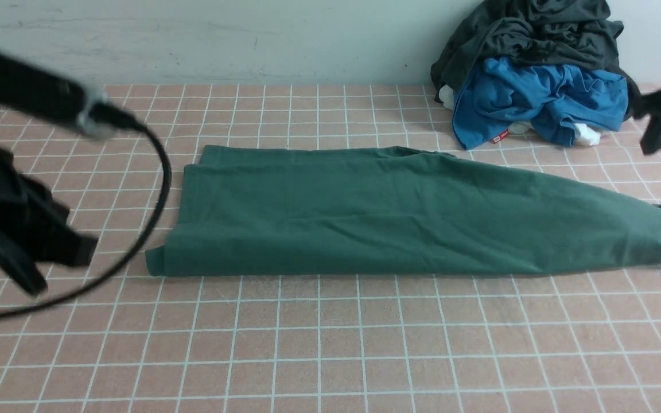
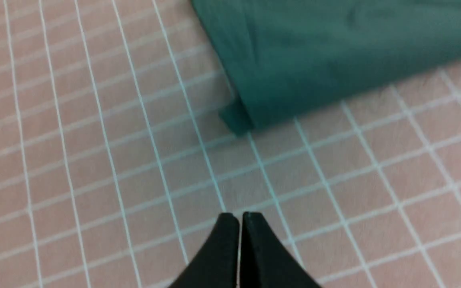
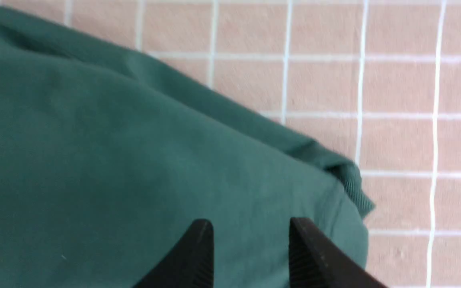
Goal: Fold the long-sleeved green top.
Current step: Use the right arm to clamp the right edge of the fabric
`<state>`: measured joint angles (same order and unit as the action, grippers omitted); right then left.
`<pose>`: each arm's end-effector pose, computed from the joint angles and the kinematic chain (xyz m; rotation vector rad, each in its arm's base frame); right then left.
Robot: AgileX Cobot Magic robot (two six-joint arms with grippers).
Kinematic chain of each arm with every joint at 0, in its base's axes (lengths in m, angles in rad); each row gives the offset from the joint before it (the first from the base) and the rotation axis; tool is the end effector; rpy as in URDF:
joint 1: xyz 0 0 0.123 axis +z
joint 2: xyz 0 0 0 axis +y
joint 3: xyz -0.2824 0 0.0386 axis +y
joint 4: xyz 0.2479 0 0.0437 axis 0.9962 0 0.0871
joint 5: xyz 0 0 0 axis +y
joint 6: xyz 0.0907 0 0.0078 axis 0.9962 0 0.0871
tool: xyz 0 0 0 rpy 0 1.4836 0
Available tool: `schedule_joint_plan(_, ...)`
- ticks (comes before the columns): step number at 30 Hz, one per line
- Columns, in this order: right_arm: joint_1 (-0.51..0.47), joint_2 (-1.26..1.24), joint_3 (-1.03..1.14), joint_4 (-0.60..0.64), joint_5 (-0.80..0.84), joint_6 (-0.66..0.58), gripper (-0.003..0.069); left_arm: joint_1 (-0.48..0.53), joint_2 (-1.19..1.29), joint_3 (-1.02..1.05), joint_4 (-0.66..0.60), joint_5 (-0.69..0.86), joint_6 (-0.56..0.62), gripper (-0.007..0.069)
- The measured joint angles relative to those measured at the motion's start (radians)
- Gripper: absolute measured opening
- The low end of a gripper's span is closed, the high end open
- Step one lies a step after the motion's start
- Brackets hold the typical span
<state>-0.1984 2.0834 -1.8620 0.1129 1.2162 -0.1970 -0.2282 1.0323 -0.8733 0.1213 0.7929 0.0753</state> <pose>0.4366 -0.0780 0.2500 0.0420 2.9024 0.0939 0.1956 -0.0374 0.3203 0.4311 2.3903 0.0744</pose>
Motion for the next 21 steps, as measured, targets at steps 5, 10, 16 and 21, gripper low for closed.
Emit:
schedule_joint_plan(5, -0.024, 0.001, 0.143, -0.064, -0.041, 0.042, 0.0432, 0.000, -0.019, 0.101, 0.004, -0.019, -0.037, -0.0003)
schedule_joint_plan(10, -0.024, 0.009, 0.221, -0.118, -0.179, 0.099, 0.0554, 0.000, -0.021, 0.109, -0.004, -0.112, -0.045, -0.0003)
schedule_joint_plan(16, -0.024, 0.074, 0.230, -0.130, -0.259, 0.135, 0.0573, 0.000, -0.025, 0.109, -0.024, -0.146, -0.047, -0.0003)
schedule_joint_plan(21, -0.024, 0.104, 0.226, -0.094, -0.252, 0.099, 0.0522, 0.000, -0.080, 0.115, -0.037, -0.145, -0.046, -0.0003)
